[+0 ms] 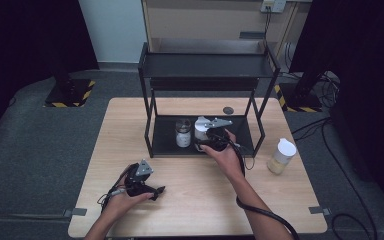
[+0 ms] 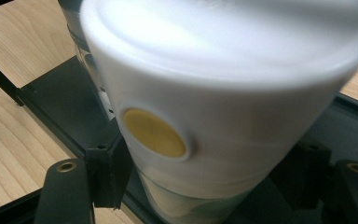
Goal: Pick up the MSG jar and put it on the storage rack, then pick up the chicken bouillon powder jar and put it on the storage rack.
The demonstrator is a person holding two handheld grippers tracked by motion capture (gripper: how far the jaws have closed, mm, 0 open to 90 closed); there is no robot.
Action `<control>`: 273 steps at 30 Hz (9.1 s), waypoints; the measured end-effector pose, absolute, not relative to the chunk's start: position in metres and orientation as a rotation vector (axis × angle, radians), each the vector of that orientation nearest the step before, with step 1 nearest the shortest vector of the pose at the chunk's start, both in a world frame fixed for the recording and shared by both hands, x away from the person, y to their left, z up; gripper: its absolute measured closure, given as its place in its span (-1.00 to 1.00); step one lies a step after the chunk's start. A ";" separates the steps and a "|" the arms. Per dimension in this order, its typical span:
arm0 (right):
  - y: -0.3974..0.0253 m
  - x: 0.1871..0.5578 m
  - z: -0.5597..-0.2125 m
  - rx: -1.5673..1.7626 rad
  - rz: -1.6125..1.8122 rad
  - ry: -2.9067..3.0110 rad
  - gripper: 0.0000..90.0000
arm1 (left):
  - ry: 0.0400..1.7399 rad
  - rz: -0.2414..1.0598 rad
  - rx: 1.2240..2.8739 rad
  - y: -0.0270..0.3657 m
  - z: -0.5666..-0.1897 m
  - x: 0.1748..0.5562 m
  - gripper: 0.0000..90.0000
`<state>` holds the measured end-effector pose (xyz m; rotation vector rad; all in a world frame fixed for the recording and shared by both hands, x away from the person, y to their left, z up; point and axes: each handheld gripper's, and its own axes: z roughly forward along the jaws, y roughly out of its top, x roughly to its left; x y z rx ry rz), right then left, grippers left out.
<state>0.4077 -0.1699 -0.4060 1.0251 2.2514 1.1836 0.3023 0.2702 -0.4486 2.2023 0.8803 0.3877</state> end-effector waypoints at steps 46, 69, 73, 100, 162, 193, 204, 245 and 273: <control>-0.192 0.392 -0.413 1.042 1.225 2.232 -0.87 | 0.885 0.389 2.200 0.270 -0.449 0.302 -1.00; -0.231 0.336 -0.425 0.913 1.250 2.327 -0.87 | 0.885 0.389 2.200 0.270 -0.449 0.302 -1.00; -0.232 0.329 -0.425 0.869 1.257 2.355 -0.87 | 0.885 0.389 2.200 0.270 -0.449 0.302 -1.00; -0.275 0.299 -0.435 0.841 1.236 2.402 -0.87 | 0.891 0.392 2.198 0.269 -0.449 0.301 -1.00; -0.296 0.300 -0.364 0.812 1.317 2.452 -0.90 | 0.900 0.396 2.195 0.268 -0.449 0.299 -1.00; -0.331 0.280 -0.325 0.911 1.215 2.183 -0.89 | 0.900 0.396 2.195 0.268 -0.449 0.299 -1.00; -0.346 0.279 -0.326 0.996 1.135 2.084 -0.90 | 0.900 0.396 2.195 0.268 -0.449 0.299 -1.00; -0.386 0.293 -0.379 1.289 1.047 2.021 -0.90 | 0.900 0.396 2.196 0.268 -0.449 0.299 -1.00; -0.388 0.304 -0.408 1.362 1.053 2.052 -0.89 | 0.900 0.396 2.196 0.268 -0.449 0.299 -1.00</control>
